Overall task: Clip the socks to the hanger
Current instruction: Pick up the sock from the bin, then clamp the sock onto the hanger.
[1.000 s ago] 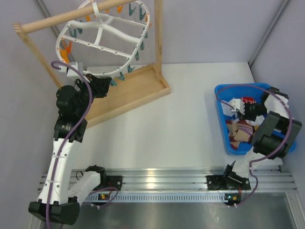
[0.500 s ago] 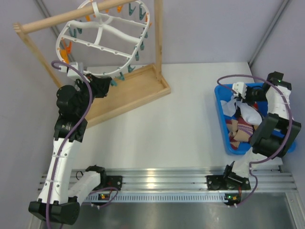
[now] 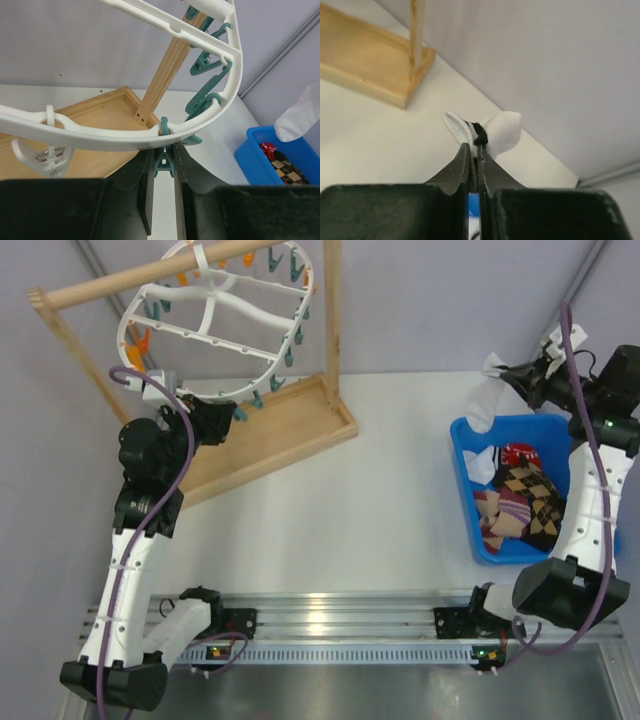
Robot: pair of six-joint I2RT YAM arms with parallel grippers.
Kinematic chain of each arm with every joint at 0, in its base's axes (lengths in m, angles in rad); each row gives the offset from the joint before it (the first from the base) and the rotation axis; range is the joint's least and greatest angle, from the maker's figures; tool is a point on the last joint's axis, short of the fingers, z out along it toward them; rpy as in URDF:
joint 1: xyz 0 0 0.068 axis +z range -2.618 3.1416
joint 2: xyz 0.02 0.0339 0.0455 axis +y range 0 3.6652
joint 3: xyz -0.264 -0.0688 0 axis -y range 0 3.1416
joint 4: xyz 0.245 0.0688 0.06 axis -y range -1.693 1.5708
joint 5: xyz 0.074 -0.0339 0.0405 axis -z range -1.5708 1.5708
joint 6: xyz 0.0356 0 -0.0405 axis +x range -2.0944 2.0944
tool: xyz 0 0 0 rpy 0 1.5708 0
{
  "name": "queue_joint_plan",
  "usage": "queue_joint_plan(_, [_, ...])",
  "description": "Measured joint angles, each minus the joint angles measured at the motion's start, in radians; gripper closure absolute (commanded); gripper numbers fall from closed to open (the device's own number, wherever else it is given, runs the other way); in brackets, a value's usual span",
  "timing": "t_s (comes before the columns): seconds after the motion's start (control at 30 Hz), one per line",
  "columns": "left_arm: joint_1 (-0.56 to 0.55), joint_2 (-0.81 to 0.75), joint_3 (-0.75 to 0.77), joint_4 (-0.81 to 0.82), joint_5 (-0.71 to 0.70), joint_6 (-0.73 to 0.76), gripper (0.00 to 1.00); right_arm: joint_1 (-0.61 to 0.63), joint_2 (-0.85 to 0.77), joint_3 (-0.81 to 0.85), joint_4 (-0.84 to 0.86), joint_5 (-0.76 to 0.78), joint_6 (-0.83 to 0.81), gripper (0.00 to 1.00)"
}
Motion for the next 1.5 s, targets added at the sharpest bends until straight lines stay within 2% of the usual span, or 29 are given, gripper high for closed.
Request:
queue_joint_plan(0.13, [0.000,0.000,0.000,0.005,0.009,0.001,1.00,0.140,-0.081,-0.047,0.253,0.009,0.370,1.00])
queue_joint_plan(0.27, [0.000,0.000,0.000,0.008,0.021,0.005,1.00,0.372,-0.090,-0.097,0.381,0.088,0.640,1.00])
queue_joint_plan(0.5, [0.000,0.003,0.000,0.018,0.049,0.023,1.00,0.781,-0.010,-0.164,0.468,0.274,0.922,1.00])
queue_joint_plan(0.73, [0.000,0.006,0.000,0.024,0.073,0.030,1.00,1.005,0.146,-0.160,0.546,0.425,1.157,1.00])
queue_joint_plan(0.9, [0.000,0.006,0.000,0.027,0.080,0.032,1.00,1.082,0.225,-0.140,0.549,0.573,1.260,1.00])
queue_joint_plan(1.1, [0.000,0.008,0.000,0.028,0.080,0.021,1.00,1.167,0.239,-0.133,0.571,0.756,1.337,1.00])
queue_joint_plan(1.3, [0.000,0.026,0.000,0.028,0.081,-0.017,1.00,1.273,0.241,-0.123,0.597,0.916,1.331,1.00])
queue_joint_plan(1.5, [0.000,0.032,0.000,0.029,0.091,-0.031,1.00,1.314,0.260,-0.080,0.619,0.971,1.325,1.00])
